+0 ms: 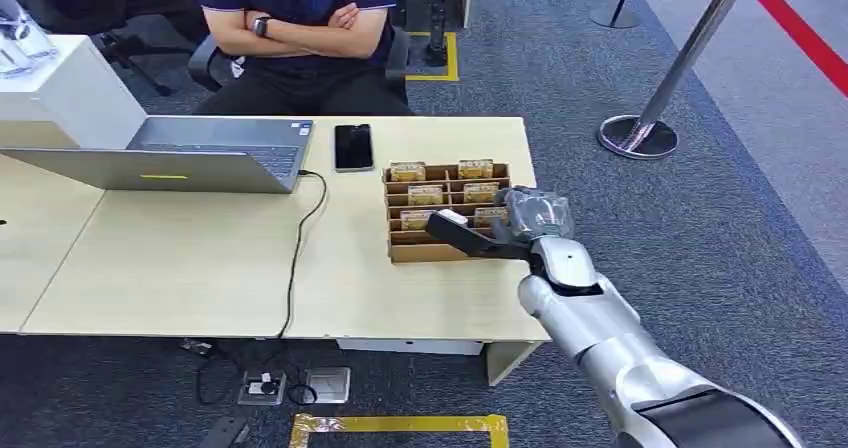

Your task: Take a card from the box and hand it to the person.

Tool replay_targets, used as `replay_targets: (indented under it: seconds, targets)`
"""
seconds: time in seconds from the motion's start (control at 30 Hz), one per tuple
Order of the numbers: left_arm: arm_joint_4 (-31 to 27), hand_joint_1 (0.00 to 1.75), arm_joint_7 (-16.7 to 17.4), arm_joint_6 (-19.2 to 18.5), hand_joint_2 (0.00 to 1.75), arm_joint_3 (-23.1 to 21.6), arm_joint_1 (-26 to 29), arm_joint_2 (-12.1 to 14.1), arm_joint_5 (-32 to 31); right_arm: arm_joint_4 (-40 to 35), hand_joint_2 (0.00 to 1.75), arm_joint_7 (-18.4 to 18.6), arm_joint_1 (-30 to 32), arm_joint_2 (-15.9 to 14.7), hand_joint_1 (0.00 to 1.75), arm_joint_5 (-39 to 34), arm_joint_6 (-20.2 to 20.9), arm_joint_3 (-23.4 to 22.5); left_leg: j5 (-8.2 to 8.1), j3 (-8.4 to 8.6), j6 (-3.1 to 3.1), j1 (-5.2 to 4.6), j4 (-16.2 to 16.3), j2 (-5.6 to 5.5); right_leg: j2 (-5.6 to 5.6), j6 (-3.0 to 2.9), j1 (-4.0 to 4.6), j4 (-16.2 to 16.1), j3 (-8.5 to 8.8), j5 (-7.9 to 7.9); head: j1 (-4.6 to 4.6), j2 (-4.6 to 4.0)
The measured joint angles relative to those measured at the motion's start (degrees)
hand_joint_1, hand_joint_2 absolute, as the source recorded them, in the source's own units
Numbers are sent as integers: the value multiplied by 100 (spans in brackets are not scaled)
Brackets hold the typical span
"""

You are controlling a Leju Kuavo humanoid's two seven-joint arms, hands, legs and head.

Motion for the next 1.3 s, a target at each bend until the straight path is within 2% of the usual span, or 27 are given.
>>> replay_targets:
  seconds: [0.03,0.07,0.17,0.2,0.33,0.6,0.67,0.7,1.0,1.13,1.3]
  targets:
    - [2,0,9,15,0,0,0,0,-13,15,175,-7,0,0,101,-2,-9,0,0,0,0,0,0,0,0,0,0,0,0,0,2,0]
    - [2,0,15,19,0,0,0,0,-35,26,175,-9,0,-2,101,0,-17,-2,0,0,0,0,0,0,0,0,0,0,0,0,2,0]
    - [2,0,18,59,0,0,0,0,-44,68,175,-11,-1,-2,143,22,-50,-2,0,0,0,0,0,0,0,0,0,0,0,0,2,0]
    - [2,0,18,85,0,0,0,-2,-44,81,175,-13,-1,-2,140,22,-59,-2,0,0,0,0,0,0,0,0,0,0,0,0,2,0]
    - [4,0,15,100,0,0,-1,-2,-44,146,175,-46,-42,0,161,37,-79,-2,0,1,0,0,0,0,0,0,0,0,1,0,-2,0]
    - [9,0,15,81,0,0,-1,-2,-44,232,175,-31,-118,2,161,101,-138,-2,0,2,0,0,1,0,0,0,0,0,2,1,0,0]
    - [9,0,15,81,0,0,-1,-2,-44,236,175,-31,-123,0,164,103,-140,-2,0,2,0,0,1,0,0,0,0,0,1,1,0,0]
    - [9,0,13,81,0,0,-1,-2,-44,240,175,-31,-126,0,175,103,-140,-4,0,2,0,0,1,0,0,0,0,0,1,1,0,0]
    - [9,0,-4,74,0,2,1,-2,-44,164,175,-72,-103,-44,175,101,-264,-46,0,2,0,0,2,0,0,0,0,0,1,1,0,0]
    - [9,0,-81,74,0,2,27,-2,-22,-554,175,-190,149,-103,175,107,-347,-57,0,1,0,0,2,0,0,0,0,0,-1,1,2,0]
    - [9,0,-140,98,0,4,56,-2,7,-1887,175,-501,442,-188,175,-181,-89,-53,0,-4,0,0,2,0,0,0,0,0,-3,1,-2,0]
